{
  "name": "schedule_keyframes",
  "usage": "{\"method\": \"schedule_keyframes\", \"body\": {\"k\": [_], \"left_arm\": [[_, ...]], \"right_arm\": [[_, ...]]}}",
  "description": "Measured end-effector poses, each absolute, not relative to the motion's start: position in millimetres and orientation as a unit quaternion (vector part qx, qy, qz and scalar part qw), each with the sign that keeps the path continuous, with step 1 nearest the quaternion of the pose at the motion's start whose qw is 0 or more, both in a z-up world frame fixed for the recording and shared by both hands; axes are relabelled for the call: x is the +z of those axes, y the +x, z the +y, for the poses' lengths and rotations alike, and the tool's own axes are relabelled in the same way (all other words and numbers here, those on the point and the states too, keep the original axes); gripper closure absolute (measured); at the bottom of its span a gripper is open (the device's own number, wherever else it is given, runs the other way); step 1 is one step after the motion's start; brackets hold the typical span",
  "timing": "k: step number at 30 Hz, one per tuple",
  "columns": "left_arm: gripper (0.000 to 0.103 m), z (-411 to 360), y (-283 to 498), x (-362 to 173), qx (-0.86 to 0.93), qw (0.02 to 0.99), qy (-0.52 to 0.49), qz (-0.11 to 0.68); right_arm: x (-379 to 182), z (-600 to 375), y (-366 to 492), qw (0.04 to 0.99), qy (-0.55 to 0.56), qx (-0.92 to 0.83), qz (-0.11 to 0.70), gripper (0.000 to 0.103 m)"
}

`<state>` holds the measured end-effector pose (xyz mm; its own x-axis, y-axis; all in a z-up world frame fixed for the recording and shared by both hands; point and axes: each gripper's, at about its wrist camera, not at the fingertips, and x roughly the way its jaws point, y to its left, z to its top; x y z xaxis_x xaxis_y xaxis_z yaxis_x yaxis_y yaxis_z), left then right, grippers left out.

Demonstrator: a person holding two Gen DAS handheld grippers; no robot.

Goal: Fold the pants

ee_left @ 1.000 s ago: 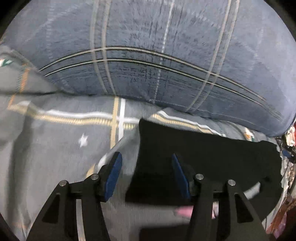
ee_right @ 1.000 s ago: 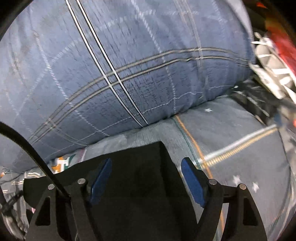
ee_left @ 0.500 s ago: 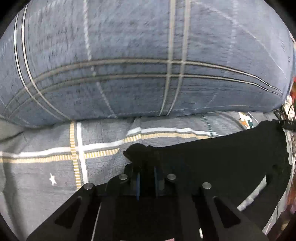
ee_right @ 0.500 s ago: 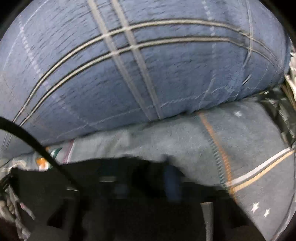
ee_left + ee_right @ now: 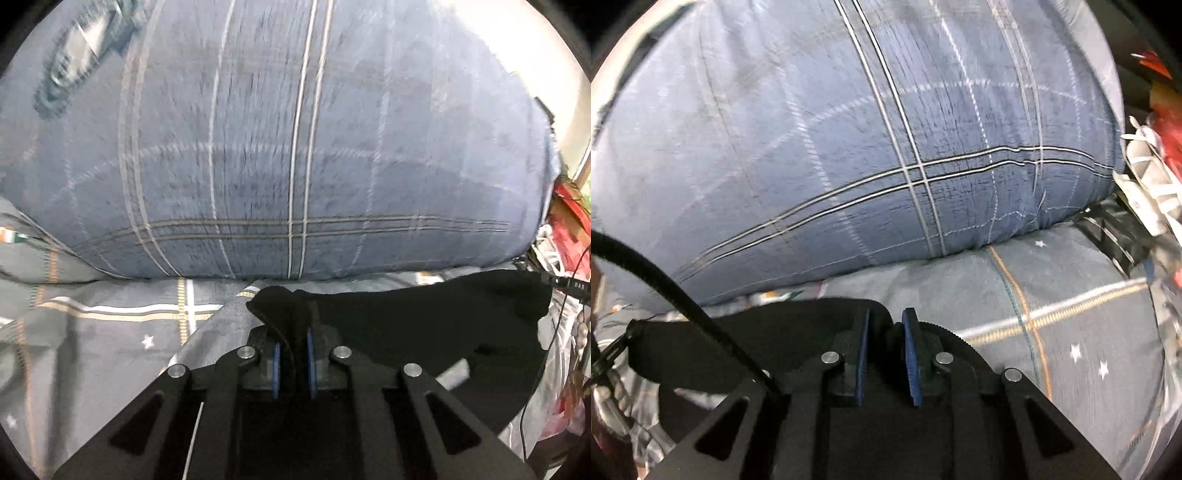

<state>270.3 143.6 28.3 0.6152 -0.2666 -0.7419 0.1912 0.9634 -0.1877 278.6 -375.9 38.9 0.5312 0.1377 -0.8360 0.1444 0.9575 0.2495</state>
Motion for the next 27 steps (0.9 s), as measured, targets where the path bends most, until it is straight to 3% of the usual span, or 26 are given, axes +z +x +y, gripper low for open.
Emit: {"method": "schedule_keyframes", "body": {"k": [6, 12, 16, 21, 24, 25, 27], "left_arm": [[0.091, 145.8, 181.7, 41.1, -0.123, 0.923, -0.015, 0.364], [0.085, 168.3, 97.4, -4.9, -0.102, 0.915, -0.017, 0.391], [0.083, 194.3, 58.6, -23.3, -0.080, 0.902, -0.057, 0.420], [0.079, 233.5, 43.6, -17.8, -0.075, 0.888, -0.153, 0.426], [0.065, 236.5, 55.9, -17.6, -0.094, 0.872, -0.200, 0.437], [0.059, 233.6, 63.3, -19.6, -0.108, 0.862, -0.220, 0.444], [0.056, 227.2, 77.6, -28.7, -0.130, 0.842, -0.252, 0.460]], "right_arm": [[44.1, -392.7, 186.8, 0.865, 0.200, 0.029, 0.460, 0.084], [-8.9, -417.6, 77.8, 0.839, 0.246, 0.004, 0.486, 0.087], [-44.2, -443.9, 25.3, 0.819, 0.271, -0.055, 0.502, 0.086], [-36.6, -455.4, 2.6, 0.825, 0.306, -0.070, 0.470, 0.083], [-29.1, -448.4, 8.8, 0.833, 0.305, -0.063, 0.458, 0.069], [-26.2, -442.8, 13.8, 0.835, 0.307, -0.056, 0.454, 0.061], [-25.6, -434.1, 20.8, 0.834, 0.314, -0.043, 0.451, 0.055]]}}
